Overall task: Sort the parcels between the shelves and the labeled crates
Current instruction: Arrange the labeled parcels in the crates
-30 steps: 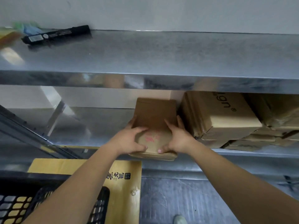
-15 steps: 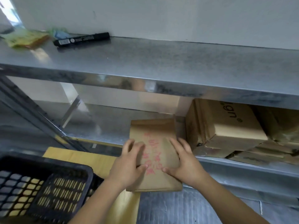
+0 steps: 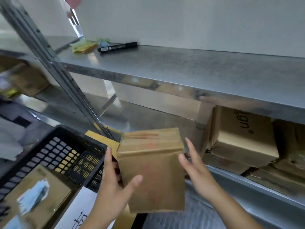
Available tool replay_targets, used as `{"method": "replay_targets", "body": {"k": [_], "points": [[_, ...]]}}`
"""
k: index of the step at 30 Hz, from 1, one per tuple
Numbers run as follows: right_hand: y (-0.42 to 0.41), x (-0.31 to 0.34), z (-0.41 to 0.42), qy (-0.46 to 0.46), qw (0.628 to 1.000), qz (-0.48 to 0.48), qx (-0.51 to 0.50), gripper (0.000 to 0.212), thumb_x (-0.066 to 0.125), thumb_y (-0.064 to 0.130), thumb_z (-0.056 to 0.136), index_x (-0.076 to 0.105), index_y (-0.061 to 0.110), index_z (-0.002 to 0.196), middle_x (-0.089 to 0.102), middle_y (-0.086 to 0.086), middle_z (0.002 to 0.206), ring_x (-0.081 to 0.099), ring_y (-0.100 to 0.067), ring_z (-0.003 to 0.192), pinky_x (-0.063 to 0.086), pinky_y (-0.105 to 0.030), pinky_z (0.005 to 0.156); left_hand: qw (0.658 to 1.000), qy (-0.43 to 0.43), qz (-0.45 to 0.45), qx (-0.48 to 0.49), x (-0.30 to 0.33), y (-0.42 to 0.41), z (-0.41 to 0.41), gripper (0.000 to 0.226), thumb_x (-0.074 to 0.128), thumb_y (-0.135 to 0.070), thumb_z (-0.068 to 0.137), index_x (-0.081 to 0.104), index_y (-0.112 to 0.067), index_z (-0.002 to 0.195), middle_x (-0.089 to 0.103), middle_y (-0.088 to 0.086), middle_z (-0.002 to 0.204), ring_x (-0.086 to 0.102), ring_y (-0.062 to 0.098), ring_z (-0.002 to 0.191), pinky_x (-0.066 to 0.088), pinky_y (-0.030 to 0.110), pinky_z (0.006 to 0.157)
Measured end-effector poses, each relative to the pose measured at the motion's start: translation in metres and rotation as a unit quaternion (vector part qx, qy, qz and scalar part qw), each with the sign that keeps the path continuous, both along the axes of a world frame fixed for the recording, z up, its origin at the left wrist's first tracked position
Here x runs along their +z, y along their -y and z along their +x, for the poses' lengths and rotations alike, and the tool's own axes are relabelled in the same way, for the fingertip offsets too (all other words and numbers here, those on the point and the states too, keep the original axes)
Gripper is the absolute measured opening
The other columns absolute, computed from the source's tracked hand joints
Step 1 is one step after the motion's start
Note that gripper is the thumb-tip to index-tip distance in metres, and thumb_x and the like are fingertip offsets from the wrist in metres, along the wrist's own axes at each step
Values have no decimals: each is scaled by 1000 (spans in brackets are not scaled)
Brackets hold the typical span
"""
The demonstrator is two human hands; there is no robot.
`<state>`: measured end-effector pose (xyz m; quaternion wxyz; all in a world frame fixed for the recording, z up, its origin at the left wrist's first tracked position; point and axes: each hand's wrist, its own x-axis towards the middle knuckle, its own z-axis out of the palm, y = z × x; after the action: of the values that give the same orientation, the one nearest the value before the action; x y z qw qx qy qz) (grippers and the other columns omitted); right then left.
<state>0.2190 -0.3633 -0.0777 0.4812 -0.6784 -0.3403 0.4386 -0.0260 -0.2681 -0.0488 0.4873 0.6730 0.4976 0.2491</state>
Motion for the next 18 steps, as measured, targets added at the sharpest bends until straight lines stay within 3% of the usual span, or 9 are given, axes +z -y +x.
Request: {"method": "replay_targets", "body": {"k": [2, 4, 5, 7, 9, 10, 12, 14, 18], "points": [[1, 17, 4, -39, 999, 6, 10, 76, 38, 102, 67, 28, 75, 137, 27, 27, 162, 13, -4, 154, 17, -41, 125, 997, 69, -29, 30, 8, 7, -5, 98, 61, -93, 56, 15, -75, 141, 32, -35, 149, 44, 11, 138, 43, 55, 109], [1, 28, 7, -109, 994, 5, 14, 79, 45, 107, 52, 48, 74, 124, 49, 12, 148, 43, -23, 143, 44, -61, 109, 983, 150, -72, 71, 17, 14, -7, 76, 54, -92, 62, 41, -69, 134, 47, -28, 144, 51, 15, 133, 50, 55, 102], [1, 33, 8, -131, 991, 14, 21, 85, 50, 107, 47, 55, 64, 121, 57, 0, 136, 56, -29, 129, 54, -62, 95, 978, 172, -77, 92, 22, 17, -8, 64, 51, -88, 65, 53, -63, 125, 58, -23, 134, 58, 14, 124, 55, 52, 95], [3, 49, 8, -141, 988, 33, 48, 84, 52, 99, 61, 57, 39, 120, 63, -15, 117, 68, -27, 104, 62, -47, 78, 970, 197, -70, 124, 36, 24, -10, 48, 47, -78, 70, 64, -45, 102, 68, -9, 110, 66, 20, 104, 58, 49, 81], [8, 60, 7, -84, 992, 39, 80, 65, 55, 85, 80, 53, 32, 119, 65, -8, 99, 67, -10, 79, 57, -25, 68, 980, 162, -40, 110, 45, 32, -15, 48, 43, -77, 74, 57, -36, 95, 65, -4, 99, 64, 25, 94, 55, 53, 79], [10, 66, 5, -72, 992, 47, 91, 60, 62, 80, 80, 52, 38, 122, 64, -3, 97, 66, -8, 77, 53, -22, 70, 987, 132, -19, 94, 46, 35, -20, 49, 44, -79, 73, 53, -38, 99, 63, -7, 96, 62, 24, 94, 53, 50, 80], [12, 72, 6, -89, 988, 48, 116, 72, 82, 66, 64, 55, 49, 129, 60, -6, 104, 65, -19, 87, 50, -36, 83, 988, 133, -3, 83, 47, 38, -31, 45, 57, -66, 70, 49, -44, 109, 61, -3, 98, 61, 25, 93, 51, 45, 80], [15, 74, 9, -97, 980, 50, 164, 87, 92, 55, 53, 61, 43, 134, 57, -12, 119, 63, -34, 101, 47, -51, 93, 987, 151, 2, 50, 50, 40, -40, 56, 68, -44, 68, 49, -52, 120, 61, 1, 101, 64, 18, 91, 53, 35, 80], [17, 87, 6, 17, 976, 79, 202, 74, 80, 57, 61, 65, 40, 132, 56, -2, 131, 58, -19, 123, 42, -43, 105, 991, 103, 73, -33, 54, 46, -57, 60, 67, -39, 65, 61, -44, 124, 51, 5, 119, 57, 9, 107, 48, 14, 82]]}}
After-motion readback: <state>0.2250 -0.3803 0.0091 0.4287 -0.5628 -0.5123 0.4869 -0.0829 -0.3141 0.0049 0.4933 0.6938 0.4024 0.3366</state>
